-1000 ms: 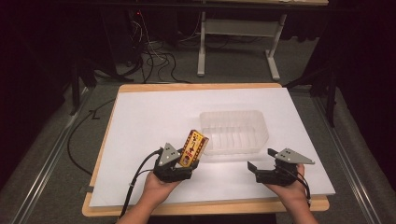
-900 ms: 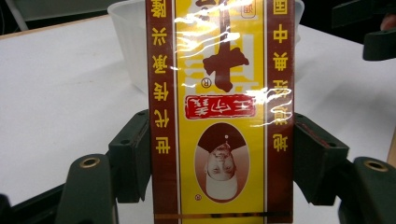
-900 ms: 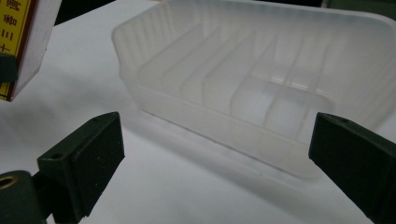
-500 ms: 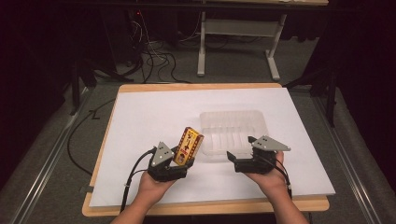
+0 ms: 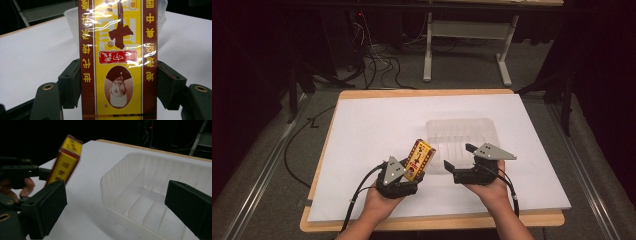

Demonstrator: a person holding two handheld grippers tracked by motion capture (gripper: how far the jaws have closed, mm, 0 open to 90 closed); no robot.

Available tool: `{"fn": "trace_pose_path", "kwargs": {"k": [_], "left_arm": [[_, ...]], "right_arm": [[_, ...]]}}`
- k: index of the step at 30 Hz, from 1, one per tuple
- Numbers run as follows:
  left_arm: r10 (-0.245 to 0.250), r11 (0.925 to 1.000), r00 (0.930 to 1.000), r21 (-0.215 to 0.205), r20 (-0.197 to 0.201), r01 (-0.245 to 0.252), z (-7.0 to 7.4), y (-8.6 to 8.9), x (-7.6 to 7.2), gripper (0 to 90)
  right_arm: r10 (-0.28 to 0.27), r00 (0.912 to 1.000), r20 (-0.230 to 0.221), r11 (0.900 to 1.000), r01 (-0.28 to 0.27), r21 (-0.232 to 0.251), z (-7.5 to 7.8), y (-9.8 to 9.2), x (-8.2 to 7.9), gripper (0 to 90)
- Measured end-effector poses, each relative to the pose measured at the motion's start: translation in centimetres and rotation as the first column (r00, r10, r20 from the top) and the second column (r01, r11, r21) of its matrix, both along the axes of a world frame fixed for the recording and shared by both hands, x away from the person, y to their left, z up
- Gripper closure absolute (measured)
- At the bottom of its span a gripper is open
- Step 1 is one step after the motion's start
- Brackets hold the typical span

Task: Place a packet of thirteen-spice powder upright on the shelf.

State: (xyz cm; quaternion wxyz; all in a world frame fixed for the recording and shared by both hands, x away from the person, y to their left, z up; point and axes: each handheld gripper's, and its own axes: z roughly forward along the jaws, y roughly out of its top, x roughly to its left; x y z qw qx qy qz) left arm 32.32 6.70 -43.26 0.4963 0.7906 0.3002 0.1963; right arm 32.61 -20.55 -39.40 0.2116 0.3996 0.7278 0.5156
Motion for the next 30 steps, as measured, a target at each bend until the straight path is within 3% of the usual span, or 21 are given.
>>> {"fn": "trace_pose_path", "kwargs": {"k": [4, 15, 20, 30], "left_arm": [[-0.016, 0.9997, 0.9999, 0.017, 0.005, 0.016, -0.3, -1.1, -0.4, 32.6], [-0.060, 0.9981, 0.9982, -0.010, 0.000, 0.060, -0.4, -2.6, -1.3, 32.6], [-0.074, 0.9972, 0.9971, 0.003, 0.013, 0.074, -0.5, -3.0, -1.7, 32.6], [-0.076, 0.9969, 0.9970, 0.022, 0.017, 0.075, -0.8, -3.4, -1.7, 32.5]], "right_arm": [[0.014, 0.9999, 0.005, 1.000, -0.014, 0.013, 0.2, 0.1, -0.5, 4.4], [0.071, 0.9970, -0.030, 0.996, -0.070, 0.060, -0.1, 1.4, -0.9, 4.8], [0.081, 0.9962, -0.031, 0.995, -0.079, 0.067, -0.2, 1.8, -1.0, 8.4], [0.091, 0.9919, -0.088, 0.990, -0.081, 0.114, -1.0, 2.2, -0.8, 27.6]]}}
